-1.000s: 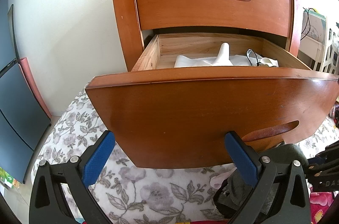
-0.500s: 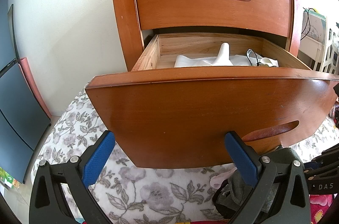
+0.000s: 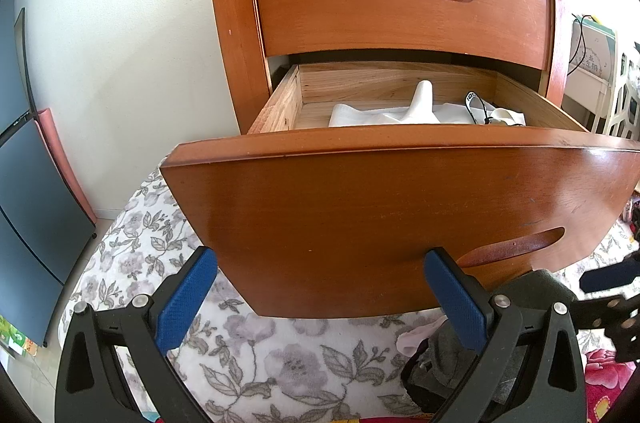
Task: Take underwear out of drawer
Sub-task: 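Open the right gripper to drop the grey sock onto the pile, then reach the right gripper into the drawer toward the white T-shirt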
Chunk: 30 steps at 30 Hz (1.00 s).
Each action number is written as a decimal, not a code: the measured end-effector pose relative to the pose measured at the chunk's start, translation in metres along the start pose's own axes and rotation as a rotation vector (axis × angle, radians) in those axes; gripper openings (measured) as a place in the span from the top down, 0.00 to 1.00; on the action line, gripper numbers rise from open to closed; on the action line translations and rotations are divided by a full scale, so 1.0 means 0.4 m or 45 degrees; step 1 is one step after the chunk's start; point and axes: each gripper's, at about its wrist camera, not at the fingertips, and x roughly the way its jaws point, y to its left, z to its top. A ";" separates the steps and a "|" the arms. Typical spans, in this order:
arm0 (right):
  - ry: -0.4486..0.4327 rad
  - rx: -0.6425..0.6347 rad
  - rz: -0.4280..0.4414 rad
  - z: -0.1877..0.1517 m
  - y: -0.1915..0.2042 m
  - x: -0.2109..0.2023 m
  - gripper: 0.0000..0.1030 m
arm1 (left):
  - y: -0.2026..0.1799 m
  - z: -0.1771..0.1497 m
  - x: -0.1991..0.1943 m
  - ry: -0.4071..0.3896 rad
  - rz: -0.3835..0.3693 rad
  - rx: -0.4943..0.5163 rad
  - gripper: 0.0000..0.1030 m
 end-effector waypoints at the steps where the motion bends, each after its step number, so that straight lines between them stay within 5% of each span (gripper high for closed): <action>1: -0.007 -0.003 0.001 0.001 0.003 -0.006 0.48 | 0.000 0.000 0.000 0.000 -0.001 0.000 0.00; 21: -0.092 -0.107 -0.082 0.003 0.018 -0.086 0.15 | -0.001 -0.002 0.000 0.000 -0.002 -0.005 0.00; 24: -0.096 -0.116 -0.091 0.001 0.018 -0.084 0.00 | -0.001 -0.005 -0.001 0.000 -0.002 -0.006 0.00; 30: -0.111 -0.133 -0.117 -0.001 0.016 -0.086 0.00 | -0.001 -0.004 0.000 0.000 -0.002 -0.005 0.00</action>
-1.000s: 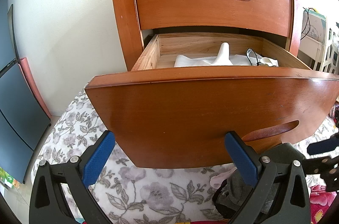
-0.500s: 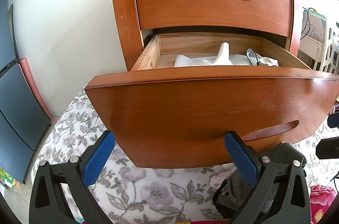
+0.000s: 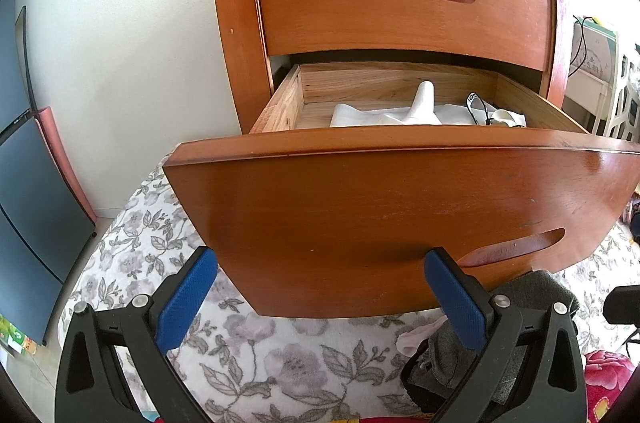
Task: Take underwear out of drawer
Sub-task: 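Reach the right gripper into the drawer toward the white T-shirt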
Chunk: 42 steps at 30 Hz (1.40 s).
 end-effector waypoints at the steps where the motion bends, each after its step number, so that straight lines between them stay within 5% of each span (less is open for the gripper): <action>1: -0.001 0.002 -0.002 0.001 -0.001 0.000 0.00 | 0.000 -0.001 0.000 0.000 0.000 0.000 0.00; 9: -0.044 0.008 0.016 0.016 -0.011 -0.041 0.00 | 0.000 -0.001 -0.001 0.000 -0.002 -0.003 0.00; 20: -0.261 -0.031 -0.003 0.115 -0.025 -0.186 0.00 | 0.001 0.000 -0.001 0.001 -0.004 -0.005 0.00; 32: -0.130 -0.060 0.013 0.240 -0.035 -0.065 0.00 | 0.000 0.004 -0.001 0.004 -0.016 -0.009 0.00; 42: 0.014 -0.052 -0.136 0.341 -0.089 0.064 0.00 | 0.002 0.004 -0.002 0.008 -0.038 -0.016 0.00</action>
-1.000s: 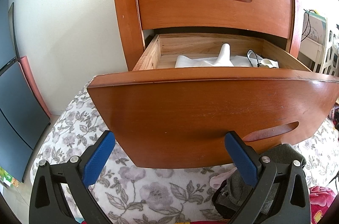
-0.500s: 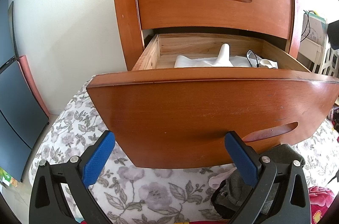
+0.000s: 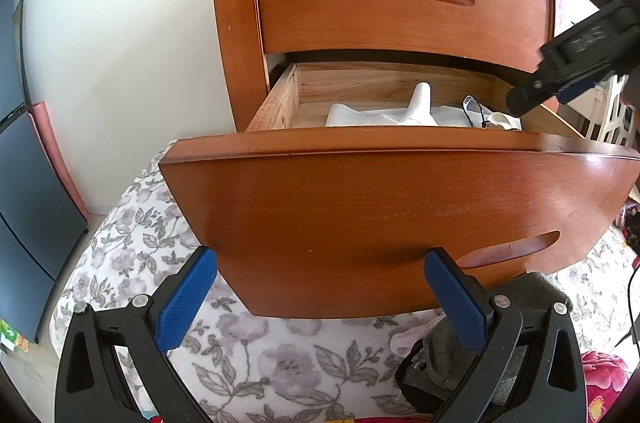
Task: Take underwear out of drawer
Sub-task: 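Reach the right gripper into the drawer toward the white T-shirt, then close the right gripper on the white T-shirt by its lanyard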
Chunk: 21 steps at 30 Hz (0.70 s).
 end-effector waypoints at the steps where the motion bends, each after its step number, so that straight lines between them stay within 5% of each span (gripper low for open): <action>1: 0.010 -0.005 -0.014 0.011 -0.006 0.012 0.00 | -0.001 0.000 0.000 0.001 -0.003 -0.001 0.00; 11: 0.178 -0.100 -0.144 0.068 -0.034 0.140 0.00 | 0.005 0.001 0.002 0.004 -0.016 -0.009 0.00; 18: 0.144 -0.237 -0.255 0.072 -0.010 0.159 0.02 | 0.004 0.000 0.003 0.008 -0.021 -0.008 0.00; 21: 0.117 -0.334 -0.344 0.070 0.009 0.156 0.10 | 0.005 0.000 0.003 0.008 -0.021 -0.008 0.00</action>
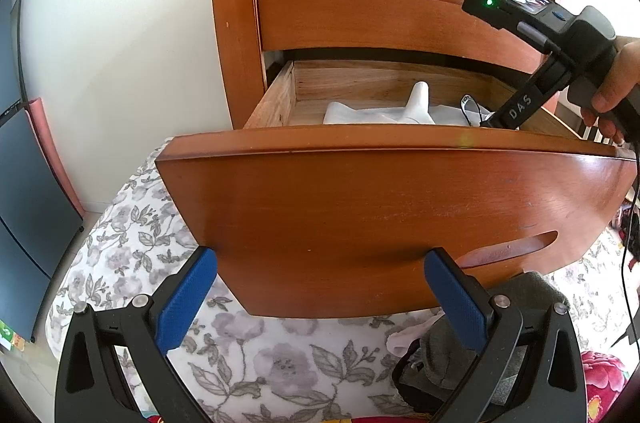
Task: Take underwear out of drawer
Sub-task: 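Close the right gripper on the white T-shirt by its lanyard, then lift the white T-shirt up out of the drawer with the right gripper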
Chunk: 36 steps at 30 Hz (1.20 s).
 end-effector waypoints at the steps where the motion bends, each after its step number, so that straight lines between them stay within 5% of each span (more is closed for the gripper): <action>1: -0.002 -0.019 -0.015 0.001 0.005 0.000 0.15 | 0.000 0.000 0.000 0.001 0.000 0.000 0.00; 3: 0.004 -0.028 -0.019 0.000 0.011 0.002 0.23 | 0.000 0.000 0.000 0.001 0.000 0.000 0.00; 8: 0.060 0.005 0.076 -0.001 0.006 0.031 0.61 | 0.000 0.000 0.000 0.000 0.000 0.000 0.00; 14: 0.018 0.044 0.078 -0.011 -0.003 0.007 0.91 | 0.000 0.000 0.000 0.002 0.000 0.001 0.00; 36: -0.458 0.208 0.013 -0.077 -0.064 -0.314 0.97 | -0.002 -0.002 -0.002 0.007 0.003 0.002 0.00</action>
